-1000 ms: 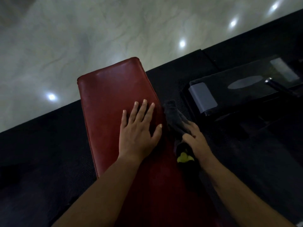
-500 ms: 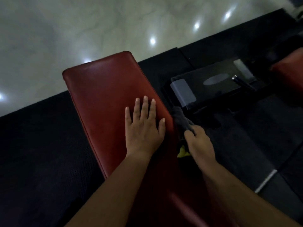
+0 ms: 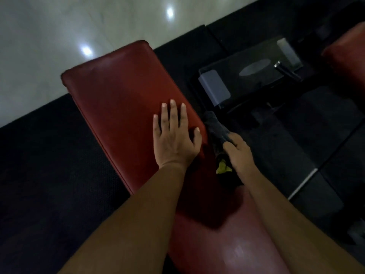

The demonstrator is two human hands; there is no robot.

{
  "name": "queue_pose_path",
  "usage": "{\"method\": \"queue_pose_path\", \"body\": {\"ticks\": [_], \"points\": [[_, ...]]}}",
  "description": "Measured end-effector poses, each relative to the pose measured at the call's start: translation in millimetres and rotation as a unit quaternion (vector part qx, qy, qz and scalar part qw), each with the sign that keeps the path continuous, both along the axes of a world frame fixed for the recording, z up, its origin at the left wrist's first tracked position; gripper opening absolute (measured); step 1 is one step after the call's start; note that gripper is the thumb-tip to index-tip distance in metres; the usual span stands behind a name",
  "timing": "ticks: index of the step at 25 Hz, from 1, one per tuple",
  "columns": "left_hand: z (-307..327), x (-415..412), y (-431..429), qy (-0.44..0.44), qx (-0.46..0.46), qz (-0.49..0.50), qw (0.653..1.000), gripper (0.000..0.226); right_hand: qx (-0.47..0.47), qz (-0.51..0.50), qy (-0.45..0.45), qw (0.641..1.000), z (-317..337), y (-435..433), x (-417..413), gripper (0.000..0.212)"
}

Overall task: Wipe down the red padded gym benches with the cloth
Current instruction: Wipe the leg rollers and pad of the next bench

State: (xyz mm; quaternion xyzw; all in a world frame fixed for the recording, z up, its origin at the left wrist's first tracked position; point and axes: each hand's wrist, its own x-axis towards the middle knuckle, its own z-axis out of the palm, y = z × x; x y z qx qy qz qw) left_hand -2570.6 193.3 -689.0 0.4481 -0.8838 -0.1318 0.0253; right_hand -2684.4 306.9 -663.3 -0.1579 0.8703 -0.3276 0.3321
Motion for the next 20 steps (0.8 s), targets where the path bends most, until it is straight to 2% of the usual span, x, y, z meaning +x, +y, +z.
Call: {"method": "queue_pose_path", "body": {"ticks": [2, 3, 5, 6, 7, 9, 12, 14, 16, 17, 20], "points": [[1.5, 0.2, 1.4, 0.0, 0.001, 0.006, 1.0, 0.074, 0.002, 0.027, 0.013, 1.0, 6.4, 22.2, 1.5, 0.026], [2.8, -0.6, 2.7, -0.004, 0.002, 0.007, 1.0, 0.074, 0.033, 0.02, -0.004, 0.999, 5.8, 32.7, -2.4, 0.022], [4.4, -1.5, 4.0, -0.017, 0.008, 0.008, 1.0, 0.075, 0.142, -0.046, -0.112, 0.982, 8.8, 34.8, -12.9, 0.019], [5.3, -1.5, 2.6, -0.023, 0.013, 0.01, 1.0, 0.075, 0.192, -0.055, -0.174, 0.964, 12.0, 31.4, -18.8, 0.024], [6.1, -1.6, 1.5, -0.032, 0.019, 0.012, 0.999, 0.074, 0.225, -0.017, -0.211, 0.951, 14.0, 27.7, -22.9, 0.029], [7.3, -0.1, -0.1, -0.043, 0.026, 0.015, 0.999, 0.074, 0.23, 0.075, -0.163, 0.957, 13.9, 14.6, -22.1, 0.032], [9.2, -2.0, 1.8, -0.041, 0.026, 0.017, 0.999, 0.076, 0.179, 0.129, -0.072, 0.973, 18.8, 45.6, -12.9, 0.053], [9.7, -0.4, 2.7, -0.039, 0.021, 0.028, 0.999, 0.078, 0.215, 0.117, -0.108, 0.964, 12.6, 74.3, -12.5, 0.058], [9.3, -0.7, 3.3, -0.041, 0.02, 0.029, 0.999, 0.079, 0.231, 0.036, -0.189, 0.954, 4.1, 76.7, -20.2, 0.053], [9.5, -0.6, 3.4, -0.043, 0.02, 0.029, 0.998, 0.079, 0.222, 0.034, -0.194, 0.955, 1.7, 73.3, -21.4, 0.048], [8.2, 0.2, 4.0, -0.036, 0.015, 0.026, 0.999, 0.079, 0.18, 0.139, -0.085, 0.97, 12.2, 61.3, -10.6, 0.053]]}}
